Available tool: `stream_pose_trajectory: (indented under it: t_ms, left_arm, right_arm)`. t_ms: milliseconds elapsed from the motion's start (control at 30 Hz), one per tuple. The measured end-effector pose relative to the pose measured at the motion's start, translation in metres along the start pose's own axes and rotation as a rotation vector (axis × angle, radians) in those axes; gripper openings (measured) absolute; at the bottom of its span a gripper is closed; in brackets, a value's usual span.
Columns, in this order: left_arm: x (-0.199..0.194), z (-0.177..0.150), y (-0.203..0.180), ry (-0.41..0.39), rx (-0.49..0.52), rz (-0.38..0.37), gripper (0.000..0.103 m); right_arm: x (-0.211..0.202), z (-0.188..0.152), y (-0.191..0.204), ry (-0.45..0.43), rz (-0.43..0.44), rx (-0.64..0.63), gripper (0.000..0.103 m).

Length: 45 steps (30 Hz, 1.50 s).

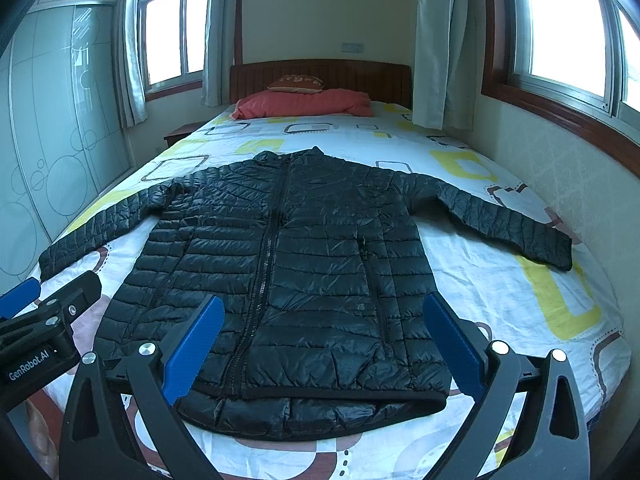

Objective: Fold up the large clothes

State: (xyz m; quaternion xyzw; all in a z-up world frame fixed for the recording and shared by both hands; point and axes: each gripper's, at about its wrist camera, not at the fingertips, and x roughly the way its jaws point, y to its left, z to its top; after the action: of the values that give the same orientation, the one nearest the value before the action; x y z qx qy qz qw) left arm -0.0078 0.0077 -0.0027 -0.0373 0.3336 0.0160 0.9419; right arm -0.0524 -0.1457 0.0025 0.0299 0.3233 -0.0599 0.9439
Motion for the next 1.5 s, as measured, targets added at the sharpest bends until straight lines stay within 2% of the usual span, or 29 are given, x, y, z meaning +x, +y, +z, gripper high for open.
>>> stream_pose_trajectory:
  t_ms: [1500]
  left_arm:
    - [0.007, -0.012, 0.007, 0.015, -0.008, 0.004, 0.101]
  right_arm:
    - [0.001, -0.002, 0.002, 0.002, -0.001, -0.004, 0.099]
